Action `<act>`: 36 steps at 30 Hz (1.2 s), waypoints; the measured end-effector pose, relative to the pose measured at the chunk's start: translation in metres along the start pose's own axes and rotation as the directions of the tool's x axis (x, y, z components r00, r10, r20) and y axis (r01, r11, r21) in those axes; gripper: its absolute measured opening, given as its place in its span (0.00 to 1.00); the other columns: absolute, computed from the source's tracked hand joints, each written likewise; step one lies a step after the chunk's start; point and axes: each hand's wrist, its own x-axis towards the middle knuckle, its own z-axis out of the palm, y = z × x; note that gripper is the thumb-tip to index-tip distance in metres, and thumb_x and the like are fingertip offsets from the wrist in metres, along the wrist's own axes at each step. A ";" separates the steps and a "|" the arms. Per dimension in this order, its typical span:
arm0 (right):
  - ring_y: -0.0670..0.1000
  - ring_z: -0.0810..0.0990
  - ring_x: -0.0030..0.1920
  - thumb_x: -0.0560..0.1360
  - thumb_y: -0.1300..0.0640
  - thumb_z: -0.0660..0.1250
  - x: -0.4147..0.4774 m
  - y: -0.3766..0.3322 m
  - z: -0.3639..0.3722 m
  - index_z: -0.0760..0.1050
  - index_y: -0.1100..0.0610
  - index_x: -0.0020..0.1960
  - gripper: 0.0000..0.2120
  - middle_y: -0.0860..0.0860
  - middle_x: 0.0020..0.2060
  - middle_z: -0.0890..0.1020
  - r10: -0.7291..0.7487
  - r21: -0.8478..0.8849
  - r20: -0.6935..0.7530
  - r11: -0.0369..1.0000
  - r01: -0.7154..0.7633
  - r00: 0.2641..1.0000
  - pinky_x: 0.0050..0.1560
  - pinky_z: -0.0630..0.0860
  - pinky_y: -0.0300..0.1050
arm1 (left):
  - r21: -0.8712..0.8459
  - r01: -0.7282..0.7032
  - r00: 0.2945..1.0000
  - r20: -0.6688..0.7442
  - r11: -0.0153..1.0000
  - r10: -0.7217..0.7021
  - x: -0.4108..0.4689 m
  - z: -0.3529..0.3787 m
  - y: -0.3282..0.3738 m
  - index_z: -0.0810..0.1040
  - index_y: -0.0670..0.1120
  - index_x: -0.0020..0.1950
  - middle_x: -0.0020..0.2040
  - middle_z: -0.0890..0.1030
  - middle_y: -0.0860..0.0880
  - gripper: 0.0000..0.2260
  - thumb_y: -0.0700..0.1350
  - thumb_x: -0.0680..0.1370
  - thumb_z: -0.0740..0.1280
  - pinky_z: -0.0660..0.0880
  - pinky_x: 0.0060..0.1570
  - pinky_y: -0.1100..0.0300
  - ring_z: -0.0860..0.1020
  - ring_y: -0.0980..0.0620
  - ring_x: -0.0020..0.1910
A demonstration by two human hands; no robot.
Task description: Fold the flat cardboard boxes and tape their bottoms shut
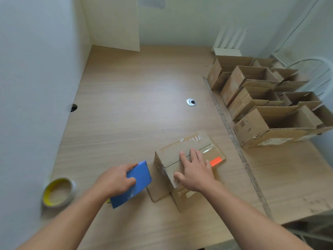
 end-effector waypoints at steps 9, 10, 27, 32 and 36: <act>0.64 0.31 0.77 0.76 0.28 0.53 0.000 -0.023 0.027 0.39 0.44 0.81 0.42 0.56 0.79 0.35 -0.040 0.011 -0.070 0.999 0.041 0.997 0.74 0.37 0.69 | -0.176 0.059 0.991 -0.105 0.983 -0.078 -0.018 -0.007 -0.025 0.64 0.68 0.73 0.57 0.79 0.57 0.27 0.52 0.75 0.63 0.77 0.50 0.56 0.77 0.54 0.51; 0.64 0.31 0.77 0.77 0.30 0.54 0.000 -0.023 0.028 0.39 0.44 0.81 0.41 0.56 0.79 0.34 -0.055 0.013 -0.064 0.998 0.056 0.996 0.74 0.37 0.69 | -0.185 0.051 0.991 -0.112 0.981 -0.073 -0.019 -0.007 -0.025 0.64 0.68 0.73 0.57 0.79 0.57 0.27 0.52 0.75 0.64 0.77 0.50 0.56 0.77 0.55 0.50; 0.51 0.54 0.79 0.78 0.42 0.66 0.009 -0.013 0.046 0.68 0.43 0.71 0.23 0.43 0.75 0.64 -0.195 0.139 -0.360 0.956 0.259 0.912 0.77 0.44 0.54 | -0.323 0.027 0.978 -0.187 0.946 -0.092 -0.021 -0.001 -0.023 0.65 0.67 0.74 0.59 0.78 0.58 0.27 0.50 0.76 0.66 0.72 0.45 0.59 0.77 0.54 0.52; 0.62 0.76 0.67 0.63 0.51 0.82 0.019 -0.014 0.062 0.76 0.55 0.66 0.33 0.54 0.64 0.78 -0.222 0.046 -0.432 0.962 0.268 0.874 0.64 0.71 0.64 | -0.318 0.013 0.975 -0.204 0.948 -0.082 -0.022 0.000 -0.022 0.65 0.66 0.74 0.60 0.78 0.58 0.27 0.50 0.77 0.66 0.72 0.46 0.60 0.76 0.54 0.53; 0.64 0.79 0.63 0.57 0.54 0.85 0.024 -0.003 0.055 0.79 0.58 0.63 0.36 0.55 0.62 0.80 -0.366 -0.052 -0.373 0.926 0.375 0.853 0.57 0.77 0.63 | -0.295 0.003 0.975 -0.211 0.956 -0.068 -0.022 -0.001 -0.019 0.65 0.67 0.74 0.61 0.78 0.59 0.27 0.50 0.77 0.66 0.74 0.50 0.58 0.77 0.53 0.54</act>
